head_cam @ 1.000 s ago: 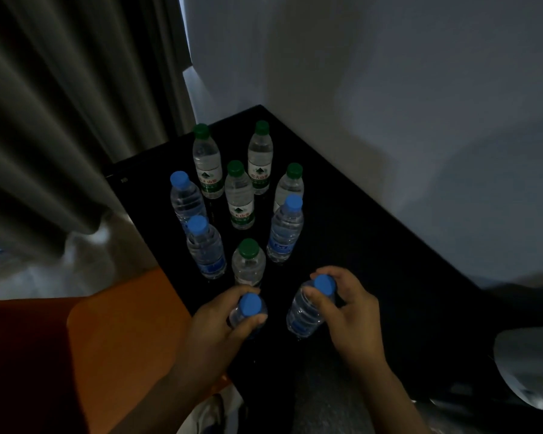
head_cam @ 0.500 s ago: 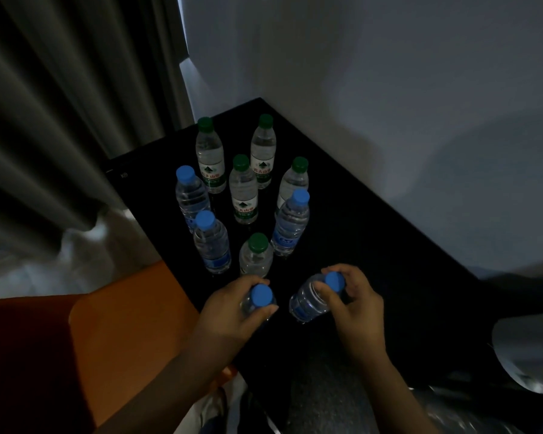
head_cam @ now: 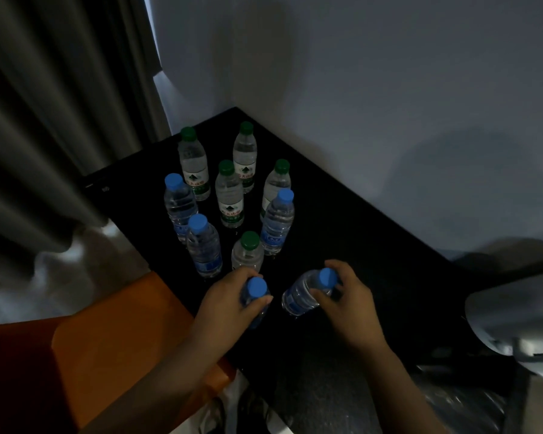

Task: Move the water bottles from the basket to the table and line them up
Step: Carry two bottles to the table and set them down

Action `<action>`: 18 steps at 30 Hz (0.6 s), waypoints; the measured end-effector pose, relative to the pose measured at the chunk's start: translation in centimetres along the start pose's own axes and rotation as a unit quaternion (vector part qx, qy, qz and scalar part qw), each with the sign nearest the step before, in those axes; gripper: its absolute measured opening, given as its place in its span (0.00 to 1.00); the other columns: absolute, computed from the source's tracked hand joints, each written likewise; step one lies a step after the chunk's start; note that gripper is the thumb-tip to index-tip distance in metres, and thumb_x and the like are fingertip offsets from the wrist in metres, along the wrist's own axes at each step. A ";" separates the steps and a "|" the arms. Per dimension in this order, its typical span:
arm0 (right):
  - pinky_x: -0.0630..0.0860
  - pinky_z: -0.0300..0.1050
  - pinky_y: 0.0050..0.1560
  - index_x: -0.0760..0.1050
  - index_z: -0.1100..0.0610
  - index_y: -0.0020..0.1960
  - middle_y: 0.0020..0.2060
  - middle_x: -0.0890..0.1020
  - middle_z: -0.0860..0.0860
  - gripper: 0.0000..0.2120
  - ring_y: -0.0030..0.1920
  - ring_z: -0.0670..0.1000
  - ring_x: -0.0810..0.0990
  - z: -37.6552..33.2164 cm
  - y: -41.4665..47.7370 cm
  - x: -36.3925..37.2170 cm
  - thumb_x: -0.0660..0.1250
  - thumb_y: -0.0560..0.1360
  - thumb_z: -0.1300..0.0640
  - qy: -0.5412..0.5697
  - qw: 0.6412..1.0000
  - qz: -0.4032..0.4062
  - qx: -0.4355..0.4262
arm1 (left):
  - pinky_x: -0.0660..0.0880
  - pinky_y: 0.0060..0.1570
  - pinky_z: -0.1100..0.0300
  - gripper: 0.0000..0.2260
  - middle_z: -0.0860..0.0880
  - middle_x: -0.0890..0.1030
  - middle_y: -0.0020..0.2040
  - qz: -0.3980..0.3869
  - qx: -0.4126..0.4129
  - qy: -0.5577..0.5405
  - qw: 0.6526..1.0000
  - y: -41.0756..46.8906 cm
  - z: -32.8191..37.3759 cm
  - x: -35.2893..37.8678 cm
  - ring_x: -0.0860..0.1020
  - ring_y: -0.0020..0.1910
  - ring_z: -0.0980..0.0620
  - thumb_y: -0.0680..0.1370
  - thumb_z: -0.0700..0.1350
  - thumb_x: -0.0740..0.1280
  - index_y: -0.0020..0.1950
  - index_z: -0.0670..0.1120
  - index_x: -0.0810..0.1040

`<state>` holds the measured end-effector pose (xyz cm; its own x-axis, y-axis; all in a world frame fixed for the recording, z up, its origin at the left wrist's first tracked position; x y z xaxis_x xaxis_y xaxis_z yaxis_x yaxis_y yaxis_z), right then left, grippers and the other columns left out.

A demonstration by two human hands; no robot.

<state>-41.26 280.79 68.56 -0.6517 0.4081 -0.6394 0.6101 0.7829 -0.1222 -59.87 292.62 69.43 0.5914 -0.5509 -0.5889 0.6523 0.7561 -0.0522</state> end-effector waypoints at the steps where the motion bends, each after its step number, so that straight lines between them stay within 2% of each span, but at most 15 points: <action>1: 0.75 0.35 0.54 0.65 0.45 0.68 0.61 0.74 0.42 0.27 0.59 0.41 0.75 0.0 -0.3 -0.3 0.71 0.72 0.55 -0.009 1.000 0.000 0.001 | 0.68 0.39 0.71 0.10 0.57 0.77 0.42 -0.003 0.000 0.001 1.000 0.0 0.0 0.0 0.76 0.43 0.60 0.72 0.50 0.72 0.48 0.53 0.73; 3: 0.72 0.38 0.59 0.65 0.48 0.70 0.64 0.74 0.44 0.29 0.62 0.42 0.73 0.0 -1.1 -1.1 0.72 0.72 0.54 -0.039 0.999 0.011 -0.001 | 0.67 0.39 0.70 0.10 0.56 0.77 0.43 -0.012 0.000 0.003 1.000 -0.2 0.0 -0.1 0.76 0.43 0.60 0.72 0.50 0.72 0.49 0.53 0.72; 8: 0.71 0.35 0.53 0.69 0.50 0.67 0.60 0.78 0.48 0.26 0.55 0.40 0.73 0.8 -4.0 -2.9 0.73 0.71 0.53 -0.098 0.993 0.047 0.035 | 0.65 0.37 0.71 0.09 0.57 0.75 0.41 -0.023 0.013 0.024 0.999 -0.3 0.4 -0.1 0.75 0.42 0.59 0.73 0.49 0.71 0.48 0.53 0.72; 10: 0.71 0.35 0.52 0.72 0.51 0.65 0.58 0.79 0.49 0.23 0.54 0.41 0.75 1.0 -5.1 -3.2 0.73 0.71 0.54 -0.123 0.990 0.048 0.043 | 0.65 0.37 0.73 0.10 0.57 0.75 0.43 -0.034 0.021 0.038 0.998 -0.2 0.6 -0.1 0.75 0.44 0.57 0.73 0.47 0.71 0.51 0.52 0.72; 12: 0.72 0.35 0.52 0.74 0.52 0.63 0.57 0.79 0.49 0.20 0.53 0.43 0.76 1.0 -6.3 -3.5 0.72 0.72 0.54 -0.141 0.988 0.042 0.054 | 0.65 0.41 0.74 0.14 0.54 0.75 0.48 -0.051 0.034 0.053 0.997 -0.1 1.0 -0.2 0.75 0.49 0.55 0.73 0.46 0.71 0.57 0.50 0.73; 15: 0.72 0.34 0.51 0.74 0.52 0.62 0.57 0.79 0.49 0.18 0.53 0.42 0.77 0.8 -8.3 -3.5 0.71 0.73 0.53 -0.178 0.981 0.023 0.077 | 0.66 0.51 0.66 0.20 0.49 0.76 0.58 -0.074 0.056 0.086 0.992 -0.4 2.0 -0.5 0.74 0.56 0.53 0.74 0.47 0.70 0.65 0.49 0.71; 18: 0.76 0.40 0.56 0.75 0.53 0.62 0.57 0.79 0.49 0.18 0.55 0.46 0.78 0.7 -10.9 -3.2 0.71 0.73 0.54 -0.189 0.976 0.022 0.111 | 0.68 0.54 0.64 0.20 0.50 0.74 0.61 -0.069 0.118 0.122 0.983 -0.9 4.3 -0.9 0.72 0.59 0.53 0.74 0.48 0.70 0.65 0.50 0.70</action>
<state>-45.47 270.62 71.40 -0.4358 0.2044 -0.8765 0.7436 0.6305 -0.2227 -58.96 290.93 73.45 0.3776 -0.5194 -0.7666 0.8268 0.5618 0.0265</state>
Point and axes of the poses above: each hand's wrist, its own y-axis towards the middle knuckle, its own x-axis out of the palm, z = x × y, the point moved 3 cm from there along y, towards the middle knuckle
